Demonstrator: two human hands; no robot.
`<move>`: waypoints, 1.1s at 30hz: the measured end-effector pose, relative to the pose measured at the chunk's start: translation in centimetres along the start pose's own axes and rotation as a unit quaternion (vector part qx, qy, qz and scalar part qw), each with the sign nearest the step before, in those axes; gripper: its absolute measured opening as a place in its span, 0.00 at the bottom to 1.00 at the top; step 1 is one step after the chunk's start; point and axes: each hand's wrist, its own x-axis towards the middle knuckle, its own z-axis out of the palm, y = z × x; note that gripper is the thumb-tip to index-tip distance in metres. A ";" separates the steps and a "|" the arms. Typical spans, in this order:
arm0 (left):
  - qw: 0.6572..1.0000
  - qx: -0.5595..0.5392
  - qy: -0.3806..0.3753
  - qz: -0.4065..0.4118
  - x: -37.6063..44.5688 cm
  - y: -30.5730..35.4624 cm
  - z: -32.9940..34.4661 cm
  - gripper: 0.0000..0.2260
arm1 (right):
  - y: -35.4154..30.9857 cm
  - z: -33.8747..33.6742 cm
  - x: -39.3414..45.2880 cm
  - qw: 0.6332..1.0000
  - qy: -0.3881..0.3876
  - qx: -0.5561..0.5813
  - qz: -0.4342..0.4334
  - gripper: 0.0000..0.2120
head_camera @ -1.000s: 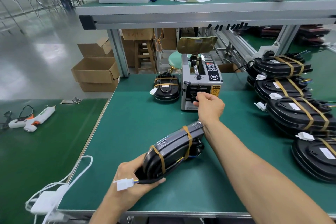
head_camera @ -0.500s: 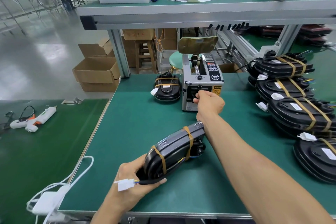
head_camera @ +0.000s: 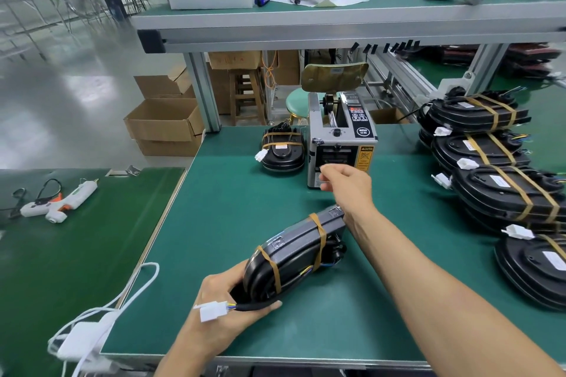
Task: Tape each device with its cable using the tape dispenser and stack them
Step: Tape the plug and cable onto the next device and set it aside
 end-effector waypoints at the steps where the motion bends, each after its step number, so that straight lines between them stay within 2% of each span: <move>1: 1.000 -0.004 -0.001 -0.004 0.0 -0.1 0.0 0.21 | 0.4 -0.5 -0.3 1.000 -0.016 0.012 -0.004 0.06; 7: 1.000 -0.006 0.001 -0.010 -0.1 0.0 0.0 0.21 | 0.6 -3.2 -1.9 0.984 -0.118 0.130 -0.033 0.08; 12: 1.000 -0.005 0.001 -0.013 -0.1 -0.1 0.1 0.21 | -0.3 -4.0 -3.2 0.960 -0.165 0.226 -0.036 0.10; 16: 1.000 -0.003 -0.003 -0.018 -0.1 -0.5 0.1 0.22 | -0.7 -4.6 -4.6 0.939 -0.206 0.272 -0.037 0.03; 21: 1.000 0.003 -0.001 -0.010 0.0 -0.7 0.0 0.25 | -0.9 -5.0 -5.4 0.931 -0.213 0.294 -0.030 0.07; 24: 1.000 0.002 -0.001 -0.011 0.0 -0.7 0.0 0.26 | -1.1 -5.1 -5.9 0.930 -0.216 0.296 -0.036 0.05; 29: 1.000 0.009 -0.007 -0.008 0.0 -0.8 0.0 0.23 | -1.6 -5.7 -7.1 0.927 -0.235 0.287 -0.058 0.04; 33: 1.000 0.014 0.000 -0.006 0.0 -0.7 0.1 0.20 | -1.8 -5.8 -8.1 0.943 -0.207 0.247 -0.079 0.08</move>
